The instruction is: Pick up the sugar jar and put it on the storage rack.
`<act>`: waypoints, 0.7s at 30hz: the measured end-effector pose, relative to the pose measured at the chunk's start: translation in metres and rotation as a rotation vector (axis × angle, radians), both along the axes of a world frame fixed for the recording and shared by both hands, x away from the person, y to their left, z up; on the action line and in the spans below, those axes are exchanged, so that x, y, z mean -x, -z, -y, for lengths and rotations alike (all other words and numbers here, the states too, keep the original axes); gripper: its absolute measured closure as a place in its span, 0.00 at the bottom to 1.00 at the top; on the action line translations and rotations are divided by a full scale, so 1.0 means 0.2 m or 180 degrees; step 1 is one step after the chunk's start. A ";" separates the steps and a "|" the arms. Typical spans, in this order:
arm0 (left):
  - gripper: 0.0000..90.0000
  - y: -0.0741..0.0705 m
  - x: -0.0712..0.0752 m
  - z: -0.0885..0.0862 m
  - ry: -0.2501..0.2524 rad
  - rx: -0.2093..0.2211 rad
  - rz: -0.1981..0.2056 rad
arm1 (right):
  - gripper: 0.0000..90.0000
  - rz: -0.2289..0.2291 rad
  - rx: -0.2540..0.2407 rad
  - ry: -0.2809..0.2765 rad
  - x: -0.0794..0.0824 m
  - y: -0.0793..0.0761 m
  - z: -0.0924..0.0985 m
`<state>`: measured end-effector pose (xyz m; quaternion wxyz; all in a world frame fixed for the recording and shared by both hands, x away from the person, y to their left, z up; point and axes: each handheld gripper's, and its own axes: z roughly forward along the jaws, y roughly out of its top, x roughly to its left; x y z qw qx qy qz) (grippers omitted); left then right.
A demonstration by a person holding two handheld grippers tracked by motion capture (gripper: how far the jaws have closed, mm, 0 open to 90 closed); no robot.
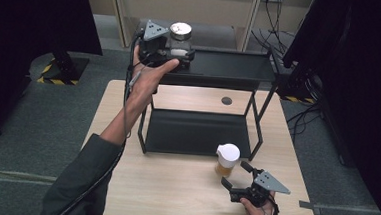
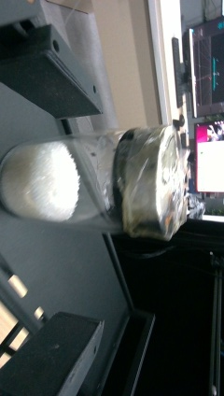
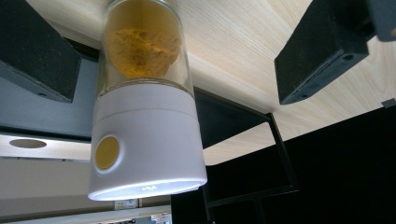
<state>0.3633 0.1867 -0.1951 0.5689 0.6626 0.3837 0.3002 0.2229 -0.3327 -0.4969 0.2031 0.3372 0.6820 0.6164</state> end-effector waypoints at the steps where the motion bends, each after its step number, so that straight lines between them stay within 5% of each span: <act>1: 0.00 0.01 0.01 -0.01 0.0017 0.0010 0.0006 | 0.01 0.0001 -0.0002 -0.0001 0.00 0.00 0.00; 10: 0.00 0.09 0.14 -0.07 0.0227 0.0083 0.0128 | 0.01 0.0005 0.0002 -0.0003 0.00 0.00 0.00; 21: 0.00 0.23 0.21 -0.11 0.0428 0.0184 0.0169 | 0.01 0.0008 0.0003 0.0003 0.00 0.00 0.00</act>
